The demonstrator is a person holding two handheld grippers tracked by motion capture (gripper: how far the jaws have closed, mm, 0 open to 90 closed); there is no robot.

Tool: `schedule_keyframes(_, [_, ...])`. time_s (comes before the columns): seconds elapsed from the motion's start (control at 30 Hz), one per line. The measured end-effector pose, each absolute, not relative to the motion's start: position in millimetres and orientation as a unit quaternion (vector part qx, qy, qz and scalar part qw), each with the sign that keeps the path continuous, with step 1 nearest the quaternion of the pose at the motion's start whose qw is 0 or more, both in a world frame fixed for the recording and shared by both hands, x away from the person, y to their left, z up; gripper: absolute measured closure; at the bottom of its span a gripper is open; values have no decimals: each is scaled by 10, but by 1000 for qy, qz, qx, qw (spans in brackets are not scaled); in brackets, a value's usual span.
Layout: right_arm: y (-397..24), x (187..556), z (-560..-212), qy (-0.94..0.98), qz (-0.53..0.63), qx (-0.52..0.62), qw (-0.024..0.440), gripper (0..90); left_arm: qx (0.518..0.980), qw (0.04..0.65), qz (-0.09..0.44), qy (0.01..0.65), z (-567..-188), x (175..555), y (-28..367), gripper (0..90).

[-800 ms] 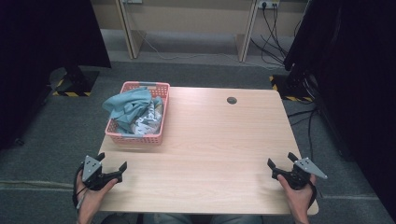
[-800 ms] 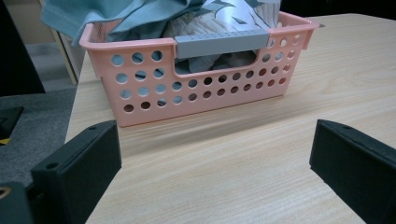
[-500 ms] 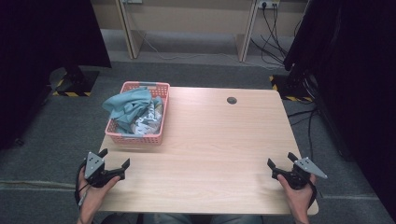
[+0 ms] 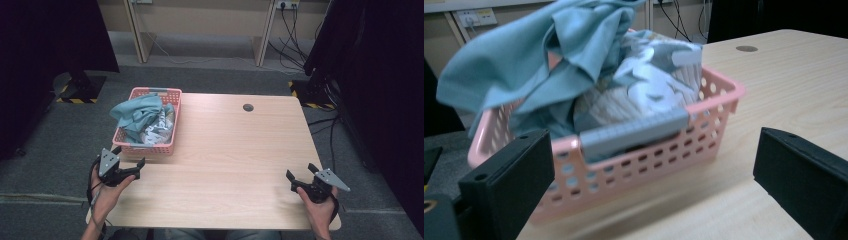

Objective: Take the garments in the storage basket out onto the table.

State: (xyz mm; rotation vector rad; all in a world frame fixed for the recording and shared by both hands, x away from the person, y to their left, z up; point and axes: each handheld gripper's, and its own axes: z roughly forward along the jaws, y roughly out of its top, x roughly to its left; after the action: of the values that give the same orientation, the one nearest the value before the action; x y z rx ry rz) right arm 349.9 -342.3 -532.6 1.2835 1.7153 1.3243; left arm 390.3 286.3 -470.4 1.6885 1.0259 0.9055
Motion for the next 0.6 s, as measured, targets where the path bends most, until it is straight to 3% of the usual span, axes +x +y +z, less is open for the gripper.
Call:
schedule_keyframes(0.33, [-3419,3495,-5326,649,502,483,306,39,703,444,370,414,-4556,4322,2745,36])
schedule_keyframes(0.6, [-3416,3494,-5326,649,502,482,308,39,703,445,370,415,-4500,4422,2706,35])
